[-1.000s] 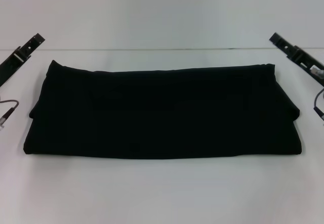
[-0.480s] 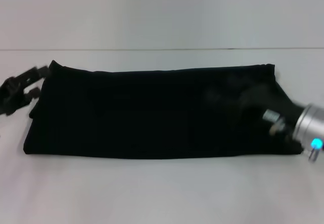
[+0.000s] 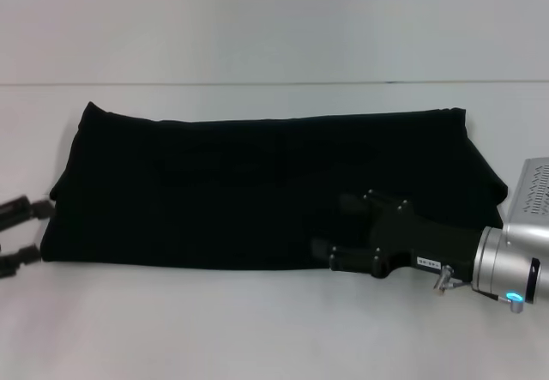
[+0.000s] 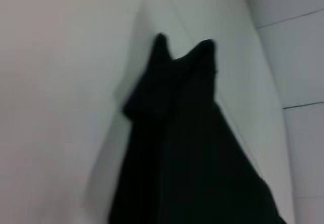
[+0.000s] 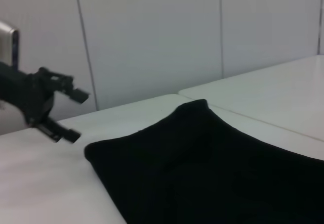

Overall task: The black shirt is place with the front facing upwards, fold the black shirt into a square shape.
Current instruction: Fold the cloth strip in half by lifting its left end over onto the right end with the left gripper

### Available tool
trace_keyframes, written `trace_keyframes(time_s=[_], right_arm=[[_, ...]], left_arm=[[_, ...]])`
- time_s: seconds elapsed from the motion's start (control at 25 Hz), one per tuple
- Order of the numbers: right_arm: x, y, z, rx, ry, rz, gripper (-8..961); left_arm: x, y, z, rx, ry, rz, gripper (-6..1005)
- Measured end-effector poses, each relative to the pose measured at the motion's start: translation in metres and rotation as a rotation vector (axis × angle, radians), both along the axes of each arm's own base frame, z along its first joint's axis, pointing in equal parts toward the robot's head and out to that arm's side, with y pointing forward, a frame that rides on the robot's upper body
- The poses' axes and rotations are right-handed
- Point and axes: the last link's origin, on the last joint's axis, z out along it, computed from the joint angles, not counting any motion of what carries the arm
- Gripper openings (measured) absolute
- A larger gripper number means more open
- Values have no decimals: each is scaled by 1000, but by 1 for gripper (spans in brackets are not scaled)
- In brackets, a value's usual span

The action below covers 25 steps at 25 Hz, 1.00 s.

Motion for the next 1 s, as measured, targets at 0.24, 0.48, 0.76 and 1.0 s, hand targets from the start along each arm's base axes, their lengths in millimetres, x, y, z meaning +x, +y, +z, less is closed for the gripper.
trace_keyframes(time_s=[0.24, 0.48, 0.76, 1.0], right_arm=[[2, 3, 0, 11, -12, -13, 927], [1, 2, -2, 5, -10, -18, 926], [1, 1, -4, 4, 2, -30, 926], [1, 1, -3, 10, 10, -36, 926]], left_arm=[[-8, 0, -6, -28, -11, 85, 908], [-15, 0, -14, -17, -47, 150, 909], [-21, 1, -16, 30, -67, 200, 908], [-18, 4, -24, 15, -76, 212, 909]])
